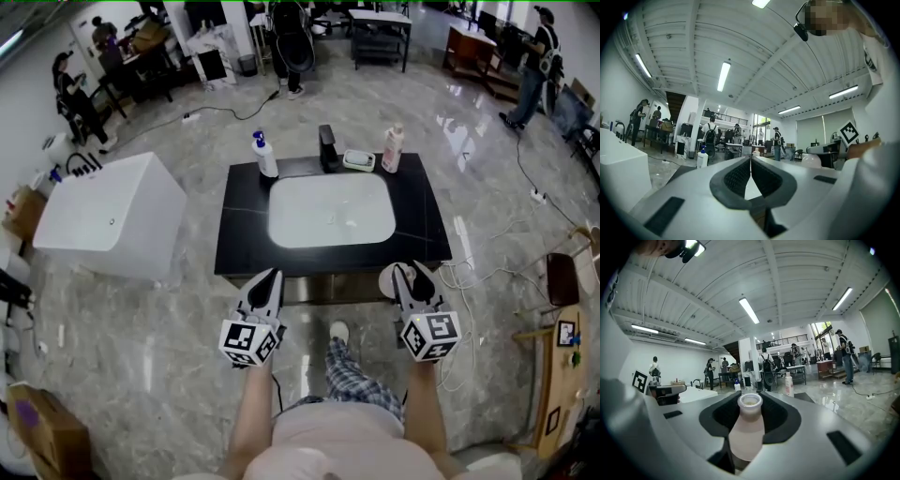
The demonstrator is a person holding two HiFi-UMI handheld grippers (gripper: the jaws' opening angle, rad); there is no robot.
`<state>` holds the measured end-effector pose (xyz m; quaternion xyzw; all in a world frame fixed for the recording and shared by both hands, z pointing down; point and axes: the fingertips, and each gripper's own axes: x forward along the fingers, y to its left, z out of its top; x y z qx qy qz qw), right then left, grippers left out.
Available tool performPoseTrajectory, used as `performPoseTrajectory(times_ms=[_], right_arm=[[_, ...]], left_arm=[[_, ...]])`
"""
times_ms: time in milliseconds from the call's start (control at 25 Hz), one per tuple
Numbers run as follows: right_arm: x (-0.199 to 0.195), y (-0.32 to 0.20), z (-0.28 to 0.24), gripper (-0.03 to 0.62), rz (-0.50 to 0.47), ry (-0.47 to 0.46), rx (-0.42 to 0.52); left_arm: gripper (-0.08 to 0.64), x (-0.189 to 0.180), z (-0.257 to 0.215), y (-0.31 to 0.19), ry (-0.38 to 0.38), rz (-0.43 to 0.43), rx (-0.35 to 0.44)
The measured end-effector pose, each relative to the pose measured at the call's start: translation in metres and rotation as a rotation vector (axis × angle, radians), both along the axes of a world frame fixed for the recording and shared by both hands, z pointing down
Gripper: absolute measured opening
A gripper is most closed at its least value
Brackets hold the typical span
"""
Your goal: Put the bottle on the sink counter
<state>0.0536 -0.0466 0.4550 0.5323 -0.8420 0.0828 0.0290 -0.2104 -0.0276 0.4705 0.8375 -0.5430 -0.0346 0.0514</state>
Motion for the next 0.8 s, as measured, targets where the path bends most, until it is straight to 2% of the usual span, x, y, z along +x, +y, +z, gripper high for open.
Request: performPoseTrajectory(times_ms=[320, 480, 800], right_arm=[[-0.022, -0.132, -0.015, 0.14, -0.054, 0.002, -0.015], [-0.026, -0.191, -0.022, 0.14, -0.089, 0.003, -0.013], [-0.039, -0.278, -0.02, 0.14, -0.134, 0.002, -0.024]], left_arm=[[0.029, -0.014, -0.017, -0.122, -0.009, -0.049, -0.014], [0.029, -0.009, -0.029, -0.184, -0.012, -0.053, 0.006], [0.028, 0.004, -0.033, -0.266, -0.02, -0.043, 0.026]])
